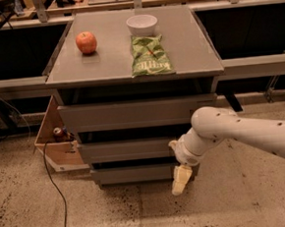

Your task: Open bottom drawer

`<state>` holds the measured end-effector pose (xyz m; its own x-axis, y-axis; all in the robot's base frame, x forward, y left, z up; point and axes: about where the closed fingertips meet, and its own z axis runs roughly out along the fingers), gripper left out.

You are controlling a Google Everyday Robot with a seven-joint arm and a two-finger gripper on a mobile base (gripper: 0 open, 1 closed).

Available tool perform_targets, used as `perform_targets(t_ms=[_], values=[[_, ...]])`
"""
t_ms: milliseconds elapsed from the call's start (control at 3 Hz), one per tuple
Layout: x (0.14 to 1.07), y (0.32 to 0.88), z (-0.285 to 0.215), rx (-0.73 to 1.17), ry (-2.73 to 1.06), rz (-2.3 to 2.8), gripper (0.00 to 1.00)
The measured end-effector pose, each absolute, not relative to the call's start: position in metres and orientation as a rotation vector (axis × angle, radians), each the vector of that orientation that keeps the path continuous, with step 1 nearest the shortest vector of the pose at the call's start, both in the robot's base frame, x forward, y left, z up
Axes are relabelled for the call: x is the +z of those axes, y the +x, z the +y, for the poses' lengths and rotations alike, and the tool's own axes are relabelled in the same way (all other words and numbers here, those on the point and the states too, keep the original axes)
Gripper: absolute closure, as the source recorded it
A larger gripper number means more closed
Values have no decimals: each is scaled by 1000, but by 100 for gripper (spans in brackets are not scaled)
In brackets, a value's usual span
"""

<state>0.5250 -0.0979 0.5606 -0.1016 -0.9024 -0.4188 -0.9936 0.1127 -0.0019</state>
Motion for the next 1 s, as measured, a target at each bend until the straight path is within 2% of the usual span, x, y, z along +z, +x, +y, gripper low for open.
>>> perform_targets(t_ms=[1000], values=[[422, 555, -82, 491, -1841, 2000, 0]])
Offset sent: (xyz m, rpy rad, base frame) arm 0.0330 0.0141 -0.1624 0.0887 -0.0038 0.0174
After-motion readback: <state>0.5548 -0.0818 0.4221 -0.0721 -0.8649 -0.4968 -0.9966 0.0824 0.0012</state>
